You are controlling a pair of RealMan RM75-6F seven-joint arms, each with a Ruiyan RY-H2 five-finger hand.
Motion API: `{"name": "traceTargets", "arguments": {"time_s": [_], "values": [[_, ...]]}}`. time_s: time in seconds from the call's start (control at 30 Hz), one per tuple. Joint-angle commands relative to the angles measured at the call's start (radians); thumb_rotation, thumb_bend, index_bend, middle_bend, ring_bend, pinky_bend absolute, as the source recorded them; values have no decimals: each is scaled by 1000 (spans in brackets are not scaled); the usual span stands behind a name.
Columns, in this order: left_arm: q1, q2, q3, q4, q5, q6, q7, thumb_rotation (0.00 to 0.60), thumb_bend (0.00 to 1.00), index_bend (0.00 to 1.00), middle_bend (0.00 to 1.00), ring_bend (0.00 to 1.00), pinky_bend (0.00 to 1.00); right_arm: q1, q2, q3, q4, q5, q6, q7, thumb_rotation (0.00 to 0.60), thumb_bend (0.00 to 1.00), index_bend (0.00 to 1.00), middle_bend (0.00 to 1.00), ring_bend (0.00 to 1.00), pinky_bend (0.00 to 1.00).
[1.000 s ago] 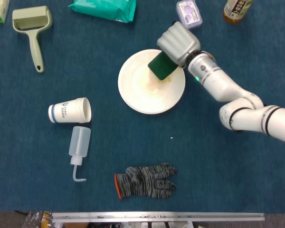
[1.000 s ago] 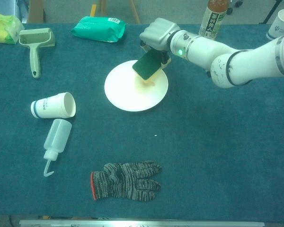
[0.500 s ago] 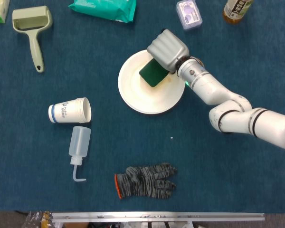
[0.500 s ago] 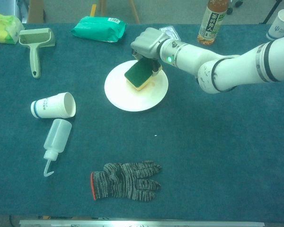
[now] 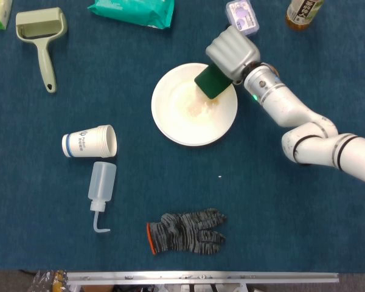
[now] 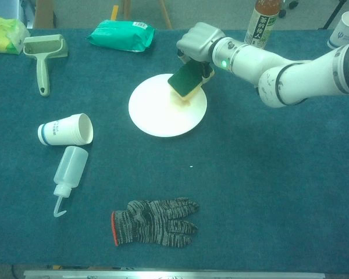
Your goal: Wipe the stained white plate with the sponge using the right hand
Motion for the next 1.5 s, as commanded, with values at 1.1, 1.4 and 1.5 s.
{"name": "traceTargets", "arguments": {"time_s": [1.1, 1.4, 1.5], "values": [[4, -10, 2, 18, -3, -4, -21, 600, 464, 229, 40, 76, 161, -11, -29, -5, 61, -12, -11, 17, 600, 21, 521, 604, 456, 344], [-2, -5, 1, -5, 0, -8, 2, 600, 464, 229, 40, 76, 162, -41, 68, 9, -99, 14, 68, -17, 600, 21, 521, 604, 456, 344], [-4, -5, 2, -8, 2, -9, 5, 600, 464, 230, 40, 76, 161, -58, 108, 10, -173, 18, 99, -22, 600, 21, 521, 604, 456, 344]]}}
